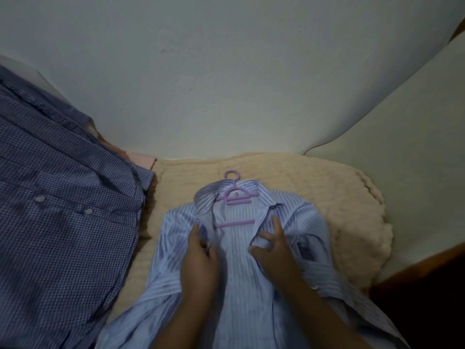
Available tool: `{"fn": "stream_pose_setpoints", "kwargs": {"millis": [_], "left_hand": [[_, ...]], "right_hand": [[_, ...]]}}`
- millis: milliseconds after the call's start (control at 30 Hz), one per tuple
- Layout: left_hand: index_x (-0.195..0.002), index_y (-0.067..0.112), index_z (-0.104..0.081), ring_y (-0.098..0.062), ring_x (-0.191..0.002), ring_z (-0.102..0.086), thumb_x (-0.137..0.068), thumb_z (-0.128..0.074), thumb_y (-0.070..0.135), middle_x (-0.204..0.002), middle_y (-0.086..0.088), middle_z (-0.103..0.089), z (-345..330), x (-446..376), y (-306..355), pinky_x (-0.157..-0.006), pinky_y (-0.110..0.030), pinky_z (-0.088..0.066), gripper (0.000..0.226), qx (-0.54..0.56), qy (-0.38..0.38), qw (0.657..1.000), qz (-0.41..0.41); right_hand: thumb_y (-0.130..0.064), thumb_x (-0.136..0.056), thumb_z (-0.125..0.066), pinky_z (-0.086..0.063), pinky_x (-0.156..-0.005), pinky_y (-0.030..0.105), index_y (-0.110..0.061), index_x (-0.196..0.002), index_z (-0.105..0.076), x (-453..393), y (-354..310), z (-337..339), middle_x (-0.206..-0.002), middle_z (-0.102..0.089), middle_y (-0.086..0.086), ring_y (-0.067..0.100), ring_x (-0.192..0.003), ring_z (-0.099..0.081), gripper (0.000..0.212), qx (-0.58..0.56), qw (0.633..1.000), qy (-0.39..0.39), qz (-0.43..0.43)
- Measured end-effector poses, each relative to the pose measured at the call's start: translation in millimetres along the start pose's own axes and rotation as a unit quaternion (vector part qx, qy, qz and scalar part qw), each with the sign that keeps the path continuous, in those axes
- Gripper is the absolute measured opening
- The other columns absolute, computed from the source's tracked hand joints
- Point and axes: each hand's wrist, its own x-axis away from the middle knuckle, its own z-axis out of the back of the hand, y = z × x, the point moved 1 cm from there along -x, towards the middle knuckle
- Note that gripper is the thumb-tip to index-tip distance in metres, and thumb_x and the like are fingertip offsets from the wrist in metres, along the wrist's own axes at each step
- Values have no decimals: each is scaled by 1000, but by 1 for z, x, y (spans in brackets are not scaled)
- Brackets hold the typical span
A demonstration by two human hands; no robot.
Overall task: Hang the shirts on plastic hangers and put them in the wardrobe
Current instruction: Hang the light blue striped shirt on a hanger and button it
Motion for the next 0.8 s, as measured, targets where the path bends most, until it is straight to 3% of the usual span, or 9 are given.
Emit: {"fn": "stream_pose_setpoints", "kwargs": {"millis": [100, 167, 233, 367, 467, 533, 600, 700, 800], "left_hand": [[-149, 14, -23, -9, -62, -57, -96, -54, 16, -73, 3, -60, -15, 15, 8, -50, -12, -41, 62, 46, -66, 997, 6], [-149, 13, -22, -8, -64, -59, -95, -56, 20, -76, 1, -63, -21, 20, 6, -50, -13, -40, 65, 73, -92, 992, 42], [-149, 14, -23, -10, -75, -60, -92, -59, 20, -91, 0, -63, -25, 18, 2, -61, -20, -44, 67, 94, -91, 988, 77], [-145, 15, -32, -18, -93, -60, -85, -70, 31, -104, 1, -59, -27, 4, 11, -85, -35, -47, 73, 148, -37, 982, 108], [-140, 13, -38, -25, -95, -63, -83, -69, 43, -101, -10, -64, -27, -18, 21, -91, -45, -50, 72, 222, -10, 964, 146], [-137, 11, -42, -26, -96, -63, -85, -68, 41, -99, -9, -65, -25, -35, 26, -95, -47, -48, 65, 244, 23, 953, 179], [-133, 6, -45, -24, -91, -63, -85, -71, 34, -95, -7, -65, -22, -52, 28, -93, -48, -50, 61, 268, 60, 941, 199], [-132, 4, -47, -21, -70, -62, -87, -70, 18, -90, -14, -65, -25, -67, 28, -65, -36, -55, 53, 355, 44, 904, 236], [-123, 0, -55, -19, -58, -57, -90, -63, 6, -69, -11, -58, -31, -68, 32, -48, -24, -53, 35, 447, -16, 848, 285]], "right_hand": [[5, -88, -55, -45, -55, 22, -29, -149, -12, 13, 1, -16, -138, -47, 11, 23, -96, -57, 82, -70, 992, -64, -88], [2, -91, -54, -51, -69, 28, -23, -148, -17, 19, 7, -17, -137, -48, 12, 24, -103, -55, 73, -55, 989, -78, -117], [-2, -92, -53, -50, -80, 36, -16, -144, -29, 14, 10, -11, -123, -54, 13, 26, -105, -57, 59, -27, 989, -60, -129], [-2, -95, -45, -37, -50, 25, -21, -104, -47, -9, -11, -5, -81, -55, 11, 20, -64, -53, 21, -163, 971, -17, -171], [-4, -98, -39, -34, -52, 27, -16, -84, -45, -33, -28, -11, -70, -47, 7, 18, -58, -45, 19, -295, 933, 8, -205], [-11, -101, -37, -46, -70, 34, -6, -95, -52, -47, -34, -13, -87, -54, 12, 24, -79, -57, 17, -393, 892, 27, -219], [-18, -103, -36, -40, -99, 44, 3, -129, -43, -55, -39, -13, -126, -49, 19, 36, -121, -48, 34, -472, 847, 41, -241], [-21, -104, -33, -33, -102, 54, 1, -143, -29, -63, -42, -17, -147, -33, 21, 38, -134, -35, 45, -516, 819, 33, -247], [-17, -104, -30, -31, -104, 53, -3, -143, -32, -68, -38, -27, -149, -32, 18, 33, -136, -35, 42, -473, 850, 9, -231]]}}
